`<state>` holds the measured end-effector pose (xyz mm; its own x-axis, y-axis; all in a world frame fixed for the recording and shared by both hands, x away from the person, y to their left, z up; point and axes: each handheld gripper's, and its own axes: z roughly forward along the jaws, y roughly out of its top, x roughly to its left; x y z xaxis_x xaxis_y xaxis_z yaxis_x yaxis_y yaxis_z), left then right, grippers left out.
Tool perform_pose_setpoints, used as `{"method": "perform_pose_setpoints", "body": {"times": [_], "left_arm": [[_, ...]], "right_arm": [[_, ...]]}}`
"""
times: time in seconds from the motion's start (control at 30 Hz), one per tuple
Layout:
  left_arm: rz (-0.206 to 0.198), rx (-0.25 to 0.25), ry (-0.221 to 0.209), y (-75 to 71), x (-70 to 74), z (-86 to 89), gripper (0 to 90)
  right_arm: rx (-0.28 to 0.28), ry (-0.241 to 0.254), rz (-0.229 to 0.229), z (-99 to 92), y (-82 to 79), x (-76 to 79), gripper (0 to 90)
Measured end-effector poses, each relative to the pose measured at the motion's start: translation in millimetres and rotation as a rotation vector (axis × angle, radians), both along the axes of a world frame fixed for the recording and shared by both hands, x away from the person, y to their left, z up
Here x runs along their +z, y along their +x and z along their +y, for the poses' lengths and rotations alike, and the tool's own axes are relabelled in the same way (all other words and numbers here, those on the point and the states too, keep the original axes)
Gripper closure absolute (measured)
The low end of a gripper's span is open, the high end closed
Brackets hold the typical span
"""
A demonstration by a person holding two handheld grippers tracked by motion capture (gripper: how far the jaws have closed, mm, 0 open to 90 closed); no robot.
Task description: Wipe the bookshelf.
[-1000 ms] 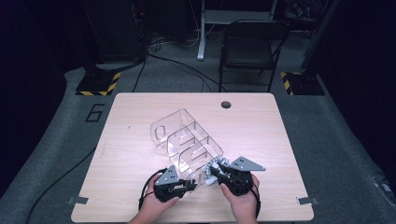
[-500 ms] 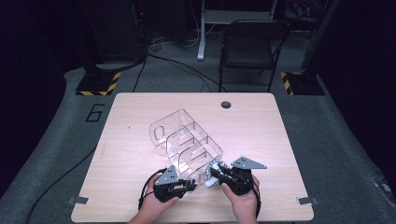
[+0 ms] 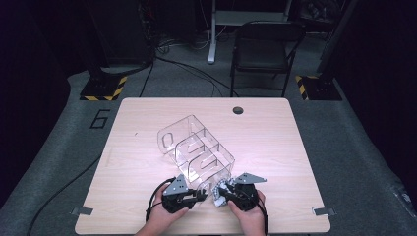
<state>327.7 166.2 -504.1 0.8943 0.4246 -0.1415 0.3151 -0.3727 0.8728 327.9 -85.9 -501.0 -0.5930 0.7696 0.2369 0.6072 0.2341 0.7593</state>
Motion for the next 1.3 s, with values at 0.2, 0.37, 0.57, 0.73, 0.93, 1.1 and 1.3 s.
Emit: {"method": "perform_pose_setpoints", "body": {"times": [0.2, 0.37, 0.57, 0.73, 0.93, 1.1, 1.3], "left_arm": [[-0.011, 0.006, 0.001, 0.0, -0.2, -0.6, 78.5], [-0.011, -0.002, 0.006, 0.2, 0.2, -0.7, 78.6], [-0.013, -0.007, 0.013, 0.3, 0.7, -0.3, 78.6], [-0.015, -0.004, 0.005, -1.2, 0.1, -2.4, 78.3], [-0.01, -0.003, 0.0, -1.3, -0.1, -3.0, 78.2], [-0.014, -0.01, 0.016, -1.6, 1.1, -3.3, 78.7], [-0.015, -0.013, 0.018, -1.6, 1.1, -3.3, 78.5]], "right_arm": [[0.007, 0.067, -0.13, -5.6, -7.1, 51.8, 70.9], [0.033, 0.07, -0.189, 0.2, -14.1, 64.6, 70.9], [0.037, -0.003, -0.068, 6.4, -6.6, 20.7, 70.9], [0.024, -0.025, -0.004, 4.2, -2.3, 5.7, 70.9], [0.033, 0.09, -0.151, -0.2, -13.7, 56.5, 70.8], [0.063, 0.071, -0.209, 10.0, -22.1, 65.7, 70.9], [0.047, 0.003, -0.079, 11.1, -11.5, 21.2, 71.1]]}}
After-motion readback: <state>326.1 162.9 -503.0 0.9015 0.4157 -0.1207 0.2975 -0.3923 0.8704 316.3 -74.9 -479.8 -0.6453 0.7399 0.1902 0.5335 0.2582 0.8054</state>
